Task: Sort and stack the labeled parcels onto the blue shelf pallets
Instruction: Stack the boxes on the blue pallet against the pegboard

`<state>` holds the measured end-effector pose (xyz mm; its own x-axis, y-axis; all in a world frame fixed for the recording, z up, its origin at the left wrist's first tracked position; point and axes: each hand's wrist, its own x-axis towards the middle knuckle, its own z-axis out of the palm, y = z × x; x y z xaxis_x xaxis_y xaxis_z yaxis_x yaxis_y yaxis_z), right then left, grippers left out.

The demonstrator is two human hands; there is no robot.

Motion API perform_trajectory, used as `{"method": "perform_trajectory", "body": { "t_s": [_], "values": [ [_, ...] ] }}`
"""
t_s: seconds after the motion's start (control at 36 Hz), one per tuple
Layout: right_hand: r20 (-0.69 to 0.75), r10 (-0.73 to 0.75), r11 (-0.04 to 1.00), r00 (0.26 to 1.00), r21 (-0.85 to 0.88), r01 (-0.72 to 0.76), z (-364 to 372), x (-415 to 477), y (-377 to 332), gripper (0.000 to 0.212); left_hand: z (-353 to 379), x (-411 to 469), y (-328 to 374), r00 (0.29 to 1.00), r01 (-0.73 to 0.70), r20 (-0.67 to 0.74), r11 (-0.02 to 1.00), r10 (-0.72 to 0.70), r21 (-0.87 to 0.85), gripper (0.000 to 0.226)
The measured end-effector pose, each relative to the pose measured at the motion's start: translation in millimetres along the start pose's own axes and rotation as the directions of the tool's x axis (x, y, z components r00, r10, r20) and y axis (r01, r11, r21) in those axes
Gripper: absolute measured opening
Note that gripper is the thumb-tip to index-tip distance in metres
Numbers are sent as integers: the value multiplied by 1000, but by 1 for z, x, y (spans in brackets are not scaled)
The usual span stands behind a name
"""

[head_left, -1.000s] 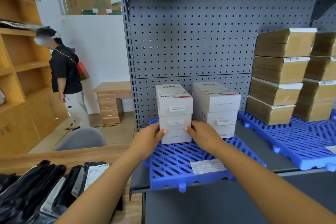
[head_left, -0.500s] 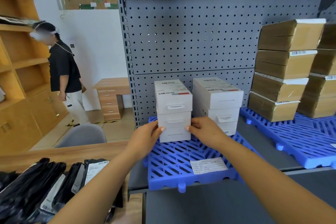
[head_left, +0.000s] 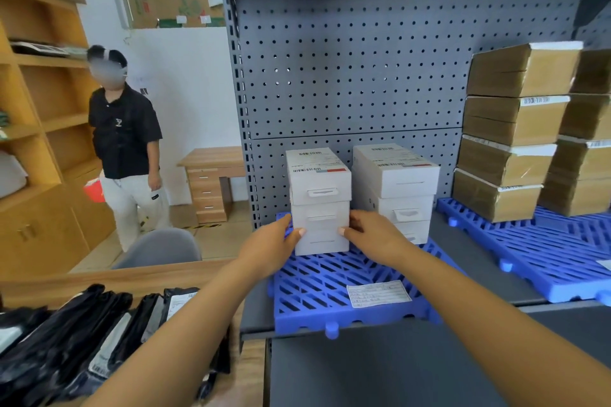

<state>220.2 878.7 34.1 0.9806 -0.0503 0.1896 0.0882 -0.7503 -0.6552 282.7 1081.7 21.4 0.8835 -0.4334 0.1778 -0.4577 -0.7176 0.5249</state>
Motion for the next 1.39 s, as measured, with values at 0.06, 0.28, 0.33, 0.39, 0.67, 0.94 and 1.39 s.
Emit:
{"method": "perform_trajectory", "body": {
  "t_s": [0.06,0.28,0.33,0.39,0.67,0.94,1.39],
  "values": [
    [-47,-9,999,999,33,11,-1,-3,-2,58,-6,-3,4,999,-5,-41,1000,5,8,73],
    [-249,-204,975,947,-140,173,-22,-9,-23,80,-37,-4,22,923,-222,-267,951,276,215,91],
    [-219,-224,958,949,-230,173,-25,-8,-28,81,-41,0,24,928,-222,-238,939,286,264,91],
    [-195,-218,940,956,-305,152,-27,-8,-33,76,-44,2,27,945,-196,-206,944,254,264,84],
    [-177,-204,901,963,-418,114,-19,-2,-35,71,-44,2,35,955,-169,-214,968,208,186,61],
    [-195,-233,871,953,-477,116,-18,6,-33,68,-43,7,34,951,-146,-235,962,201,230,60],
    [-174,-235,895,956,-423,143,-25,5,-38,51,-41,5,38,924,-78,-307,896,230,437,56]
  ]
}}
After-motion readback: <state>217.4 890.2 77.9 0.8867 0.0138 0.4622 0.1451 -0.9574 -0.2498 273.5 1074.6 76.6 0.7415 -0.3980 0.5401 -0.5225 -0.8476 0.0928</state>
